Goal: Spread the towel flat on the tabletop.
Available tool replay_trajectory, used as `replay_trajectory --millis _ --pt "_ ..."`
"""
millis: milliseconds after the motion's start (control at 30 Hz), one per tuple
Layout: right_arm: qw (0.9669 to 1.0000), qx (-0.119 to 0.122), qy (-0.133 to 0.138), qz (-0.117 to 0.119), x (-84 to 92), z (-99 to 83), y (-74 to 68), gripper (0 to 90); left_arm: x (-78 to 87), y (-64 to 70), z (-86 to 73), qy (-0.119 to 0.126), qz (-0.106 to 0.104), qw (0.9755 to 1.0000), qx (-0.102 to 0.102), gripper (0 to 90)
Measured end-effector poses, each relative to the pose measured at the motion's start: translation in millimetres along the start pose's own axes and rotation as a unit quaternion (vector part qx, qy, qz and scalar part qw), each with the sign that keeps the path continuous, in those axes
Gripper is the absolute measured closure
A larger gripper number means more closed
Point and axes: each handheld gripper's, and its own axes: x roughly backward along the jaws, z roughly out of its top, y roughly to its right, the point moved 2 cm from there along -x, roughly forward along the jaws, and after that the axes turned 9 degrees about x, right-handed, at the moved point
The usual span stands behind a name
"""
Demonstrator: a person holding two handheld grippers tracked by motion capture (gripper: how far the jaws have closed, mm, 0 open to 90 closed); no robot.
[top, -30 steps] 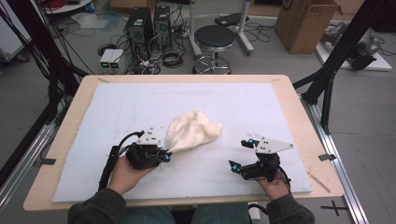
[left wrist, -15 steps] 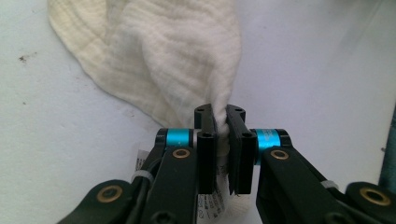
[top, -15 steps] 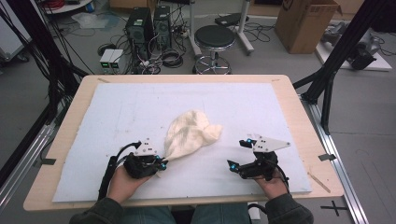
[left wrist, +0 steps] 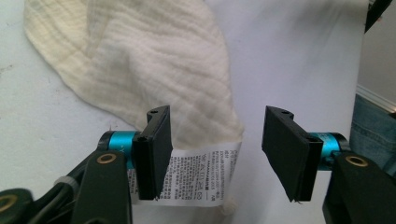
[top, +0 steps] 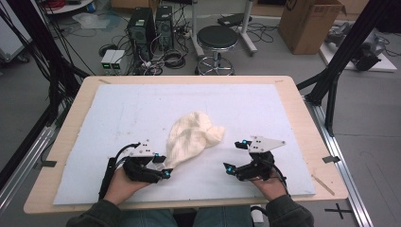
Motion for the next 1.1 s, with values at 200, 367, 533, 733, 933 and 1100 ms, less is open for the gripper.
replay_trajectory --millis 200,367,533,733,933,1100 --pt "0.9996 0.005 -0.015 0.025 -18.9 5.4 1.4 28.5 -5.9 -6.2 -2.3 -0.019 0.017 0.9997 -0.001 61.2" --pt "0.9987 0.014 -0.042 0.025 -44.2 11.6 6.9 49.8 -5.3 -8.7 -2.2 -0.015 0.026 0.9996 0.001 75.6" --pt "0.9959 0.015 -0.089 -0.002 -72.8 13.7 17.7 56.1 1.3 -11.7 -1.6 0.001 0.035 0.9994 0.001 82.9" --pt "0.9942 0.018 -0.105 -0.016 -91.1 18.7 25.6 61.4 11.3 -22.6 -1.9 0.024 0.051 0.9982 0.021 83.4" --pt "0.9923 0.01 -0.12 -0.028 -107.2 16.5 33.8 72.6 11.2 -28.2 -1.4 0.034 0.059 0.9974 0.023 83.4" --pt "0.9943 -0.008 -0.106 -0.011 -103.7 19.1 41.8 87.9 15.4 -27.2 0.1 0.052 0.061 0.9965 0.024 83.6"
